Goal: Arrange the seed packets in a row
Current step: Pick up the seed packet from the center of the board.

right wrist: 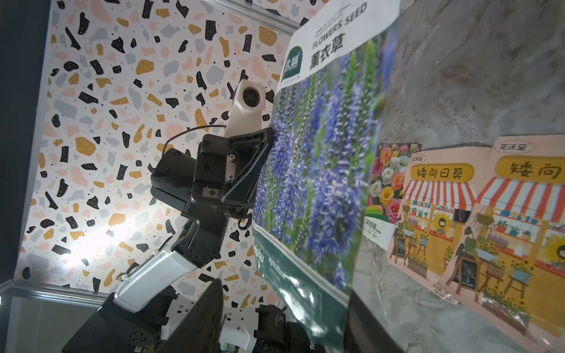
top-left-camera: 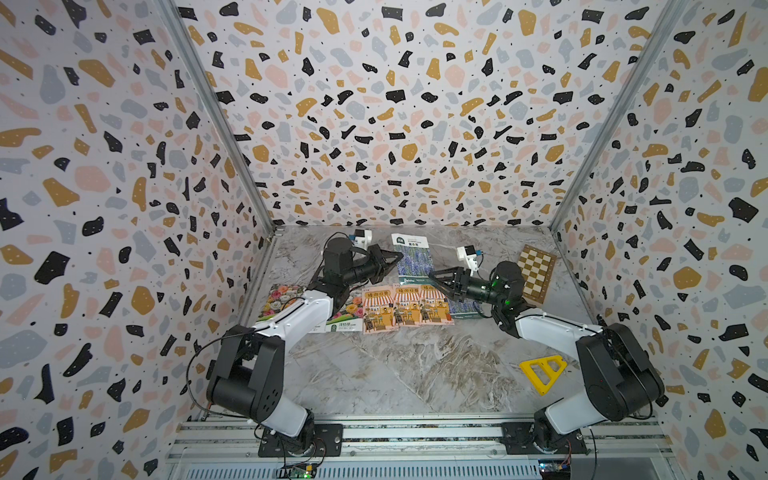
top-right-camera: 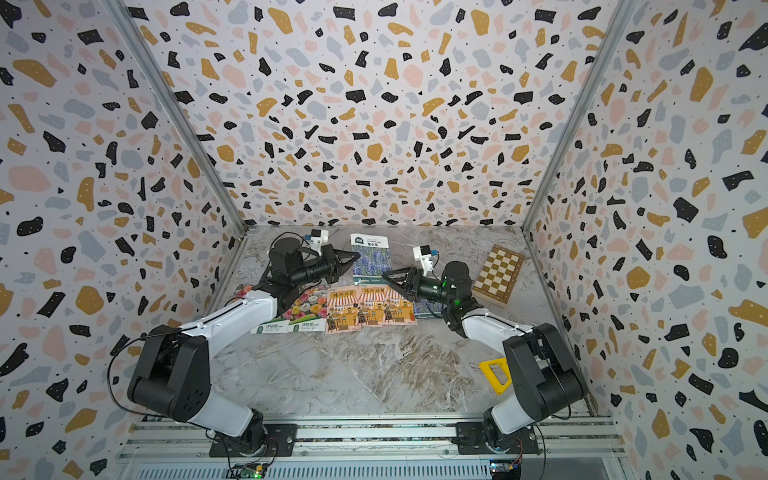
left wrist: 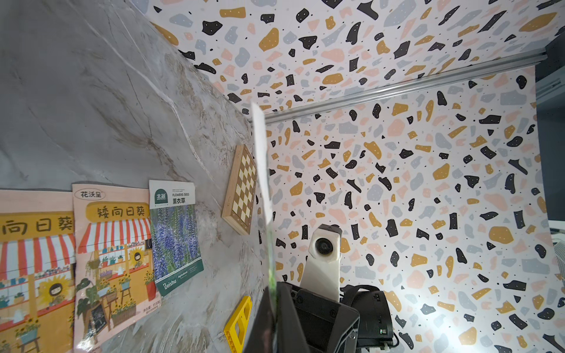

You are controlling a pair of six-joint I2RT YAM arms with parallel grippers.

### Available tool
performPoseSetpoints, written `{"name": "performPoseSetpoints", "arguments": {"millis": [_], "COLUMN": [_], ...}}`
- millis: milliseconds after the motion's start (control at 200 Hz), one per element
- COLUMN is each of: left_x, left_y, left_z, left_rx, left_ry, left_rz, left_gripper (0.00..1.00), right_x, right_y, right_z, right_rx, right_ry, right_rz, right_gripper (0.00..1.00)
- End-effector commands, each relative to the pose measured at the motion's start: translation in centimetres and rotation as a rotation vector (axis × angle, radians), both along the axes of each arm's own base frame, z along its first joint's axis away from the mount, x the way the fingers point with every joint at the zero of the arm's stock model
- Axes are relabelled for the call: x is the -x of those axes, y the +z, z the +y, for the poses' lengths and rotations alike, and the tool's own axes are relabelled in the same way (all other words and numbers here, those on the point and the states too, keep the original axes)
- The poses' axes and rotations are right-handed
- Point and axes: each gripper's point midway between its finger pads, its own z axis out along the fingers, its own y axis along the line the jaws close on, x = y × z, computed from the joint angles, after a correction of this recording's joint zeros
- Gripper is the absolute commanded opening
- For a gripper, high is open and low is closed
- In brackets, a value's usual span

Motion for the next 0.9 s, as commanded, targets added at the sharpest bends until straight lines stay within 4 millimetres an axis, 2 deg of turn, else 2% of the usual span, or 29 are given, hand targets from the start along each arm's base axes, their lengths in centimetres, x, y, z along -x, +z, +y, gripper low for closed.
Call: {"name": "performPoseSetpoints", "arguments": {"millis": [0,295,360,400,481,576,716,781,896], "left_x": [0.6,1.6,1.8,1.9,2.1,2.7,3.7,4.2,4.7], "left_y": [1.7,0.7,0.1,-0.6,-2.9,-5.9,-8.9,-9.9,-10.4], "left_z": [0.2,0.3,0.3,0.5,1.1,2.6,5.5,6.9,8.8], "left_rx": [0.025,0.011,-0.003,-0.023,-0.099,-0.248,-0.455,-0.529,-0.612], "left_ry": [-0.01,-0.032,-0.037,-0.035,-0.025,-0.019,-0.02,-0.016,-0.012], "left_rz": [-0.075,-0.07,-0.056,-0.035,0.026,0.084,0.091,0.11,0.117], "left_gripper": [0.0,0.0,0.0,0.14,0.52,0.74,0.89,0.92,0.94], "right_x": [-0.3,-1.3,-1.7,-2.0,-2.8,-3.6,-4.3,-4.6,-5.0], "right_y": [1.9,0.8,0.2,-0.4,-1.8,-3.5,-5.7,-6.4,-8.0], "right_z": [-0.5,-0.6,-0.8,-1.2,-2.5,-5.0,-9.5,-11.8,-15.4], "right_rx": [-0.022,0.041,0.082,0.119,0.204,0.305,0.422,0.456,0.503], "right_ry": [-0.022,-0.033,-0.048,-0.064,-0.093,-0.12,-0.145,-0.172,-0.209], "right_rz": [-0.036,-0.015,-0.016,-0.019,-0.027,-0.044,-0.067,-0.069,-0.049], "right_gripper": [0.44,0.0,0.0,0.0,0.0,0.0,0.0,0.0,0.0]}}
